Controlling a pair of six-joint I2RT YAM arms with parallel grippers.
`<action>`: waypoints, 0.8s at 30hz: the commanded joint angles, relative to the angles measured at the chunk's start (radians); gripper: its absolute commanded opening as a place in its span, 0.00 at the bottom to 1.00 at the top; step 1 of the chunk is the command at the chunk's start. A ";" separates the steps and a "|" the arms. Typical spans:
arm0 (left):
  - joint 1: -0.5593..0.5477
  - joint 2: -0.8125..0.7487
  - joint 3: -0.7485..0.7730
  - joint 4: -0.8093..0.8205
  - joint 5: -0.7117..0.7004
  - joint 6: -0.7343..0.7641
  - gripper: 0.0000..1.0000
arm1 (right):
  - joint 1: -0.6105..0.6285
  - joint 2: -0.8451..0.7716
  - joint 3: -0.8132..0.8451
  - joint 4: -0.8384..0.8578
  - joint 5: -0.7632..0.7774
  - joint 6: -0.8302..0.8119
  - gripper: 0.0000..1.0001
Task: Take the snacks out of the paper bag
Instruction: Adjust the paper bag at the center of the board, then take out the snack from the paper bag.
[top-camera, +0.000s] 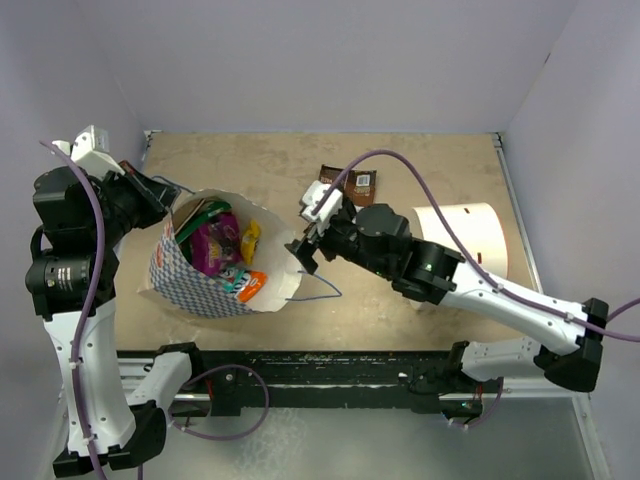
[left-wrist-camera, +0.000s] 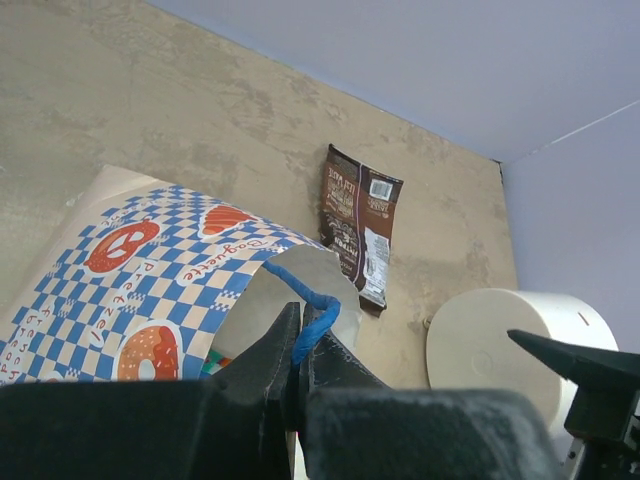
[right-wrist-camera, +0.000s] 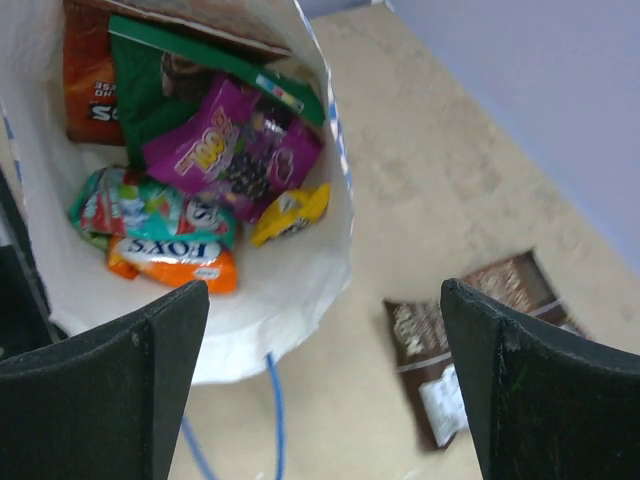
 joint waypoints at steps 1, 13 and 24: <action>-0.001 -0.018 0.037 0.043 0.050 0.048 0.00 | 0.003 0.093 0.037 0.212 -0.137 -0.382 1.00; -0.001 -0.034 0.059 0.005 0.106 0.067 0.00 | 0.002 0.403 0.119 0.471 -0.622 -0.837 0.64; -0.001 -0.046 0.105 -0.065 0.125 0.094 0.00 | -0.023 0.670 0.310 0.532 -0.552 -0.838 0.55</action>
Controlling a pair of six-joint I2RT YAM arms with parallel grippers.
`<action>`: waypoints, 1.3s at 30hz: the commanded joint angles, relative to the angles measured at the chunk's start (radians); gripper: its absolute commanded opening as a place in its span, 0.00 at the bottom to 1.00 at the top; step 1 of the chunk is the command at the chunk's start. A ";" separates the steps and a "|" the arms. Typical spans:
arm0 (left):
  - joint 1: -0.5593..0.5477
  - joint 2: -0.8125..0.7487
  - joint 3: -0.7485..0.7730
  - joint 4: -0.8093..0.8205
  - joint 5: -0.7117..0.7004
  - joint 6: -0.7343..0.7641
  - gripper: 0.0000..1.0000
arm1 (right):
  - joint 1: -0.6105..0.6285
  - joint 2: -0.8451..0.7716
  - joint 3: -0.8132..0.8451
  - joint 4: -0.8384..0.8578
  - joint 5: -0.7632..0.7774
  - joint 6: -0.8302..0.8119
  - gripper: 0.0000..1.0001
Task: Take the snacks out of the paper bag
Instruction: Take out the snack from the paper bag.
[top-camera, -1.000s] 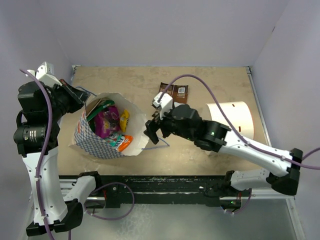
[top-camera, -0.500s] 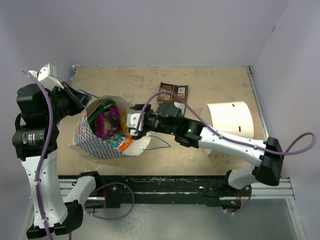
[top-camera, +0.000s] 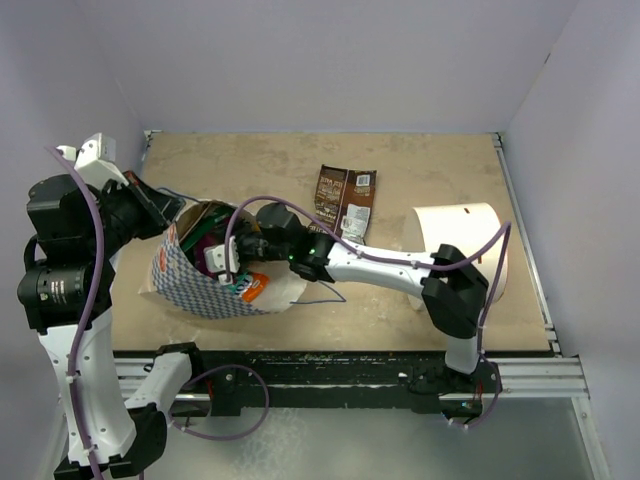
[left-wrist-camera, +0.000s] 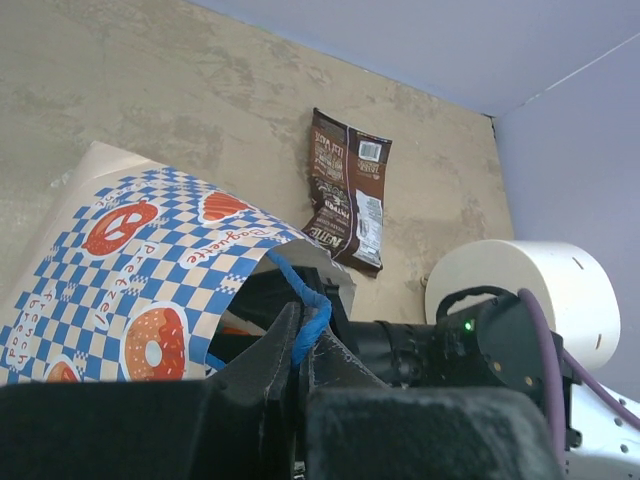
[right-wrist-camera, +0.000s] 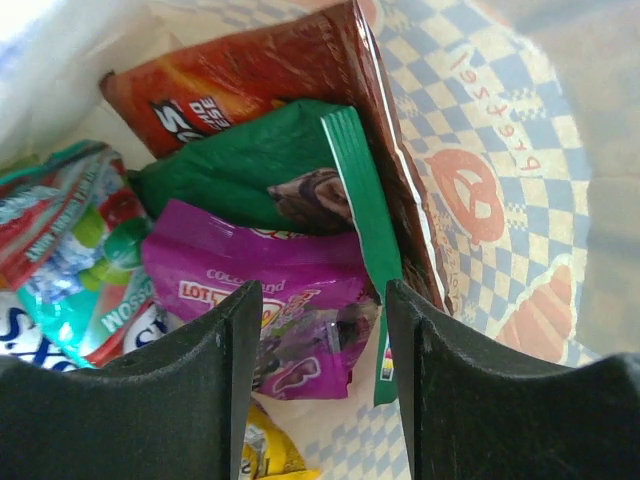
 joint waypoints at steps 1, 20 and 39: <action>-0.002 -0.027 0.062 0.028 0.049 0.026 0.00 | -0.021 0.011 0.087 0.085 0.019 -0.029 0.55; -0.001 -0.029 0.044 0.025 0.066 0.040 0.00 | -0.054 0.084 0.080 0.131 0.026 0.005 0.36; -0.001 -0.056 0.002 0.032 0.040 -0.021 0.00 | -0.054 0.197 0.217 0.166 0.096 0.076 0.05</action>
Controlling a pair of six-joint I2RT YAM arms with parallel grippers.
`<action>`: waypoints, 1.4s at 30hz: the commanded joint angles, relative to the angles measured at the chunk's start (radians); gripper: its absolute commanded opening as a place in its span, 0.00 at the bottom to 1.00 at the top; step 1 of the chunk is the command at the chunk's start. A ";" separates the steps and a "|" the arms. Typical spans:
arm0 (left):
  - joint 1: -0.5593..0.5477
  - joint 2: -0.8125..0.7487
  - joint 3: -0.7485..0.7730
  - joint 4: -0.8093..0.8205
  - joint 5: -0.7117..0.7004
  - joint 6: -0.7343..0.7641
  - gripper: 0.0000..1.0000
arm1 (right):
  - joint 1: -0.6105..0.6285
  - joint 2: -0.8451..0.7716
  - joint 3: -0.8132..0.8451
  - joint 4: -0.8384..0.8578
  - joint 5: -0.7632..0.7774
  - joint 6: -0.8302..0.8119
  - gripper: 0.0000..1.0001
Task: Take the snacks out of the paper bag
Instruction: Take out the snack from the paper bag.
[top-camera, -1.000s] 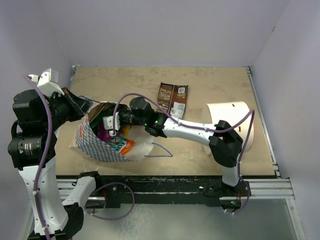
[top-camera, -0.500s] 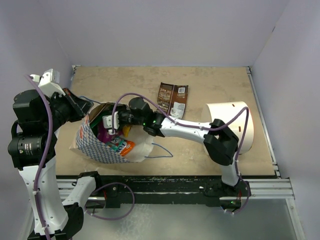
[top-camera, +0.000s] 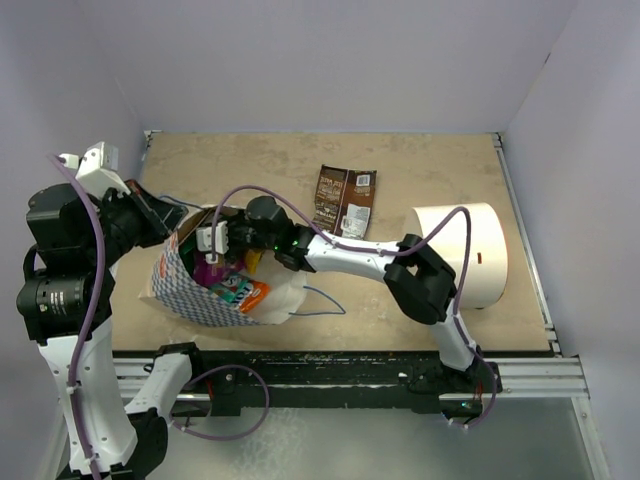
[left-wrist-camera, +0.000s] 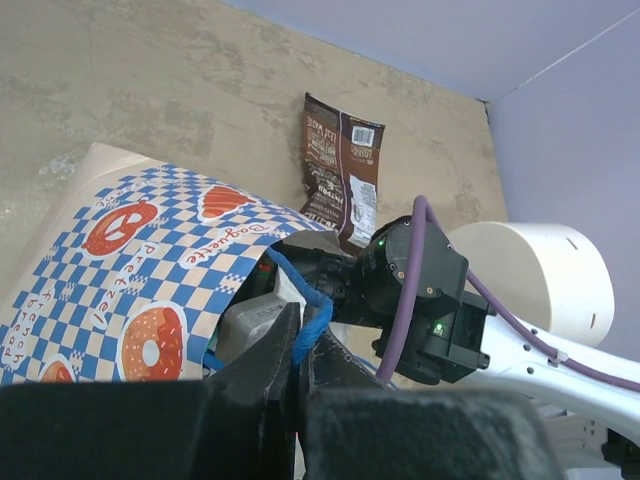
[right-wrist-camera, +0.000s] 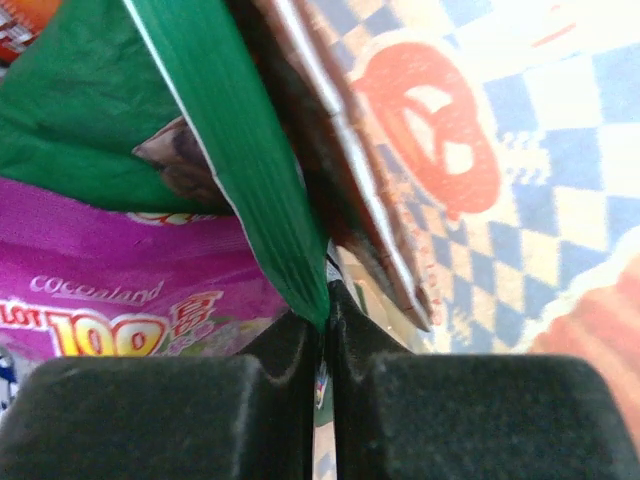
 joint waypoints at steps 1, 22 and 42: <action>-0.002 -0.029 0.011 0.069 -0.006 -0.046 0.00 | -0.002 -0.054 0.073 0.038 0.041 0.045 0.01; -0.001 -0.067 -0.023 0.020 -0.254 -0.196 0.00 | 0.000 -0.392 0.048 -0.163 0.123 0.222 0.00; -0.001 -0.080 -0.082 0.046 -0.240 -0.204 0.00 | 0.003 -0.737 0.219 -0.542 0.329 0.384 0.00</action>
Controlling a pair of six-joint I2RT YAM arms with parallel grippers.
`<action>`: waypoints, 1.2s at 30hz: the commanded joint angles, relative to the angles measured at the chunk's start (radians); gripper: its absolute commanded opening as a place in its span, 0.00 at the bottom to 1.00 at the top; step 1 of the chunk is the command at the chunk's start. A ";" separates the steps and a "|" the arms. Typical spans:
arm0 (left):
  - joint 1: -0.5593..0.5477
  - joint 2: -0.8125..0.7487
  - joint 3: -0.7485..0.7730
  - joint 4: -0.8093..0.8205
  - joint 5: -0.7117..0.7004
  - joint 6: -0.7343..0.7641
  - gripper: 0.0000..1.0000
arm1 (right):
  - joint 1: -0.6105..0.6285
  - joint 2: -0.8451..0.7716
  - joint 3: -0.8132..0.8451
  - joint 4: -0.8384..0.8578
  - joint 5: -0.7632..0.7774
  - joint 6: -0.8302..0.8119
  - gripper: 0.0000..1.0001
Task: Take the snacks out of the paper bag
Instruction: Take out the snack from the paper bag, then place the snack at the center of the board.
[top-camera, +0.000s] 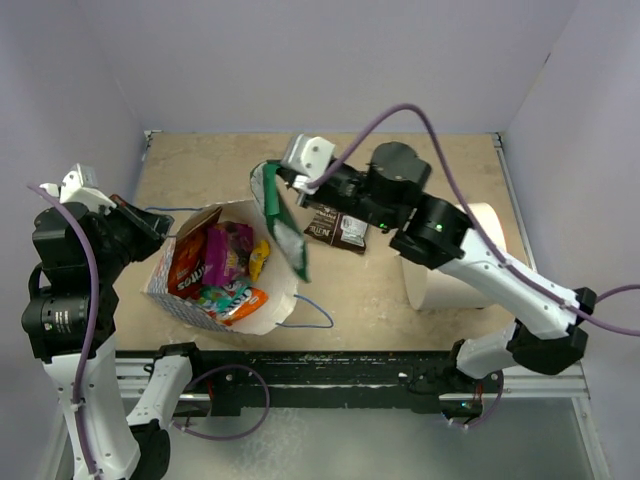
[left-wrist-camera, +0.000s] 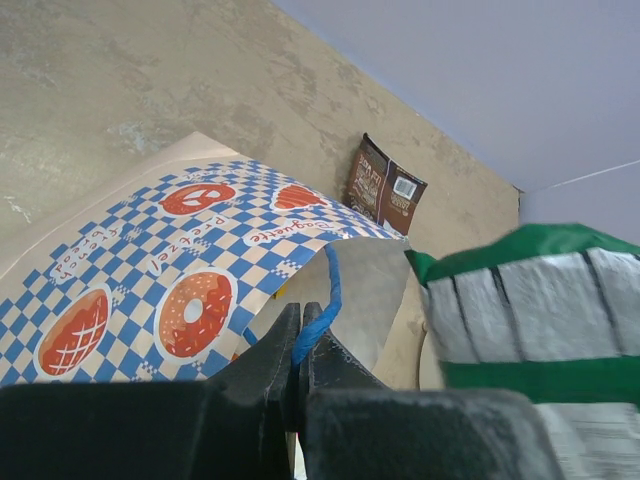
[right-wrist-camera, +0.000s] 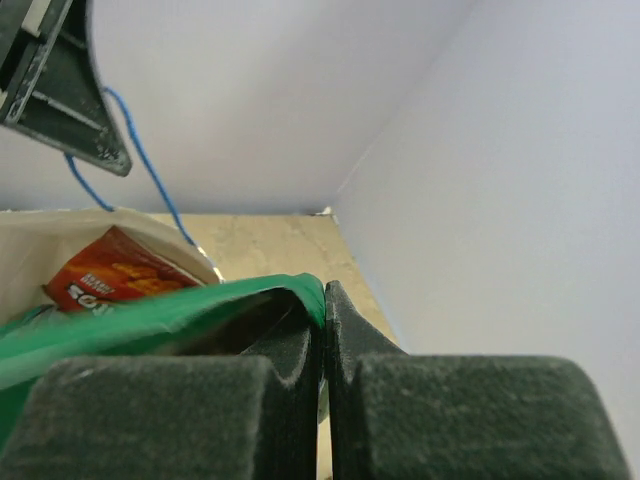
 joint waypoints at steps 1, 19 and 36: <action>-0.001 -0.004 0.003 0.060 0.000 -0.010 0.00 | -0.002 -0.099 0.064 -0.005 0.142 0.018 0.00; -0.001 0.012 0.062 0.021 0.009 0.017 0.00 | -0.006 -0.177 -0.138 -0.148 0.657 -0.059 0.00; -0.001 0.039 0.093 -0.010 0.001 0.098 0.00 | -0.156 0.165 0.009 -0.486 0.774 0.265 0.00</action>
